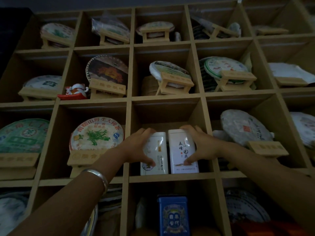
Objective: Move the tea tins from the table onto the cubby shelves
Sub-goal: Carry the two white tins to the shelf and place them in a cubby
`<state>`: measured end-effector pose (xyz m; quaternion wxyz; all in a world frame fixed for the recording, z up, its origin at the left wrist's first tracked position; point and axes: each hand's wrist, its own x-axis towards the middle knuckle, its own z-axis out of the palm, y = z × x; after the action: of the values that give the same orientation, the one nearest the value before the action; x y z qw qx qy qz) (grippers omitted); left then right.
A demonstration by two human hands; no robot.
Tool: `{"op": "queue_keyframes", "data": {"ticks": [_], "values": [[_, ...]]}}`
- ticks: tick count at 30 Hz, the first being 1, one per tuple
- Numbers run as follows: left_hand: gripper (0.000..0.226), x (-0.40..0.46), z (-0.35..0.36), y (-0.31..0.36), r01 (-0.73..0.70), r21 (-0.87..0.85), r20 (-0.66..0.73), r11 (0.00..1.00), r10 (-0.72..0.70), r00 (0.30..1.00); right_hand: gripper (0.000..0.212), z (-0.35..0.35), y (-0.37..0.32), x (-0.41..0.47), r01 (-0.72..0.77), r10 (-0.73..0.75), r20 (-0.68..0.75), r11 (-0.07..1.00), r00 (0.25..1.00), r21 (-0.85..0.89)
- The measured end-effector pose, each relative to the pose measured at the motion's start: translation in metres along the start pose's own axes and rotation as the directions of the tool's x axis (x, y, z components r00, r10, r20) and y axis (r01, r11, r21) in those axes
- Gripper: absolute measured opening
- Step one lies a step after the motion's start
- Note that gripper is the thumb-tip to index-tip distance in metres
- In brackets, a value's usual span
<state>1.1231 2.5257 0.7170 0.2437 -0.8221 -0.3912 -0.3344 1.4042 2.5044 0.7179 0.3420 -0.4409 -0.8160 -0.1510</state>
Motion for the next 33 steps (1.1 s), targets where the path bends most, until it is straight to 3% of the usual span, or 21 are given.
{"op": "queue_keyframes", "data": {"ticks": [16, 33], "values": [[0.114, 0.002, 0.003, -0.003, 0.011, -0.014, -0.011, 1.0, -0.011, 1.0, 0.121, 0.003, -0.002, -0.003, -0.02, 0.02, 0.004, 1.0, 1.0, -0.006], [0.103, 0.011, -0.003, -0.006, 0.044, -0.057, 0.032, 0.997, -0.042, 0.999, 0.12, -0.003, -0.007, -0.003, -0.036, 0.036, 0.037, 0.999, 0.999, 0.008]]}}
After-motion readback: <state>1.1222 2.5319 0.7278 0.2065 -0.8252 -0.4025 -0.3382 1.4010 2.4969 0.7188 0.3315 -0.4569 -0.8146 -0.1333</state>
